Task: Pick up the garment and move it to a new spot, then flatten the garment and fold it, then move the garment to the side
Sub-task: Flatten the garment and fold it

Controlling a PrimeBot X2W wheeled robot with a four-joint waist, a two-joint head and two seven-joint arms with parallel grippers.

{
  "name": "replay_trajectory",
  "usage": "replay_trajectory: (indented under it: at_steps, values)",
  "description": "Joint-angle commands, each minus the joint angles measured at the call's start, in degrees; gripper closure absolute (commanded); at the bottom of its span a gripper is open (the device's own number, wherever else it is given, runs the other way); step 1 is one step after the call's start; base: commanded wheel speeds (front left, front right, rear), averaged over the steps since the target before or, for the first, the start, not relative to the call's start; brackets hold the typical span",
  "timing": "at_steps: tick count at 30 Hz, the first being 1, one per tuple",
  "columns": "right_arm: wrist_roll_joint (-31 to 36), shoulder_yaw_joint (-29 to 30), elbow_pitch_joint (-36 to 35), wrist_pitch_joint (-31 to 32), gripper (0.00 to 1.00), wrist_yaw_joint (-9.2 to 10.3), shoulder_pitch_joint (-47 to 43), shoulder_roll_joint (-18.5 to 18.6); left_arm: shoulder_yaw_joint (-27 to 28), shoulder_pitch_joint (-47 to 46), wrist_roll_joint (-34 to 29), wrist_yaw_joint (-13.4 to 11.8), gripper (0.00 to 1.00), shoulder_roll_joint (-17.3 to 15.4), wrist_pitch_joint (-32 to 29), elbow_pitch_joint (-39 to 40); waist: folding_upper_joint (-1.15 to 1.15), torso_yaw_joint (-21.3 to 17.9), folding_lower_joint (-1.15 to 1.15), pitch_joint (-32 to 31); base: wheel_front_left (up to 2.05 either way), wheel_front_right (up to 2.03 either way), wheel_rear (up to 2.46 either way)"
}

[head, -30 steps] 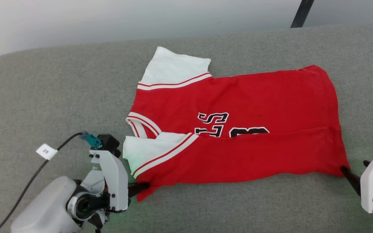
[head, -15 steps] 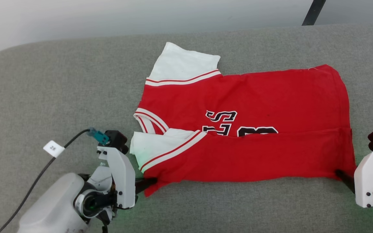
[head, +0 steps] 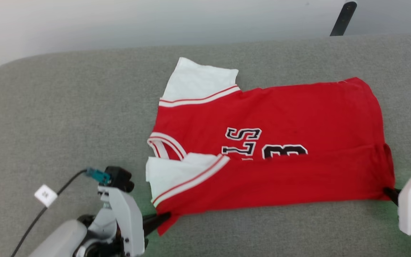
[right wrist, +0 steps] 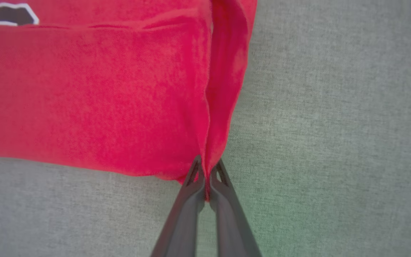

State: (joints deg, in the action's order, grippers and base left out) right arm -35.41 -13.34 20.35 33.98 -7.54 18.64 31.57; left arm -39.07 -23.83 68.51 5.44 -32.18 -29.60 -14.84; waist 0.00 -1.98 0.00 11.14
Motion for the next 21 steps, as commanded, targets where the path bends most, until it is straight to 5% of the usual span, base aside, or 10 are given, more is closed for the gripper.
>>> replay_trajectory:
  at_steps: [1,15,16,17,18,19,21]
  values:
    - [-0.89,0.22,-0.42,-0.32,1.00,0.09,-1.63,1.13,0.16,2.08,-0.36,-0.96,1.00,-0.93,0.71,2.24,0.00,0.49,0.00,-0.28,0.00,0.00,0.00]
    - [-1.24,5.97,-6.59,0.12,0.97,0.09,-10.15,2.65,1.90,11.72,-0.27,-6.26,1.00,-4.60,5.60,14.62,0.00,2.11,0.00,-0.76,0.00,0.00,0.00]
    - [-0.78,6.76,-7.16,-0.31,0.68,0.09,-10.48,2.35,2.29,11.93,-0.56,-6.72,1.00,-4.65,6.35,14.86,0.00,2.17,0.00,-0.78,0.00,0.00,0.00]
    - [-0.11,7.66,-7.60,-0.93,0.40,0.09,-10.80,2.03,2.66,12.11,-0.86,-7.02,0.60,-4.58,7.06,15.01,0.00,2.19,0.00,-0.81,0.00,0.00,0.00]
    - [0.35,8.35,-7.90,-1.44,0.00,0.09,-11.13,1.63,2.68,12.35,-0.92,-7.13,0.30,-4.39,7.47,15.11,0.00,2.21,0.00,-0.85,0.00,0.00,0.00]
    - [0.91,8.95,-8.40,-2.00,0.00,0.09,-11.36,1.13,2.81,12.45,-1.02,-7.13,0.08,-4.35,7.85,15.25,0.00,2.23,0.00,-0.92,0.00,0.00,0.00]
    - [1.90,10.77,-9.46,-3.49,0.00,0.09,-11.30,-0.17,3.77,12.61,-0.95,-7.48,0.00,-4.22,9.32,15.55,0.00,2.16,0.00,-1.06,0.00,0.00,0.00]
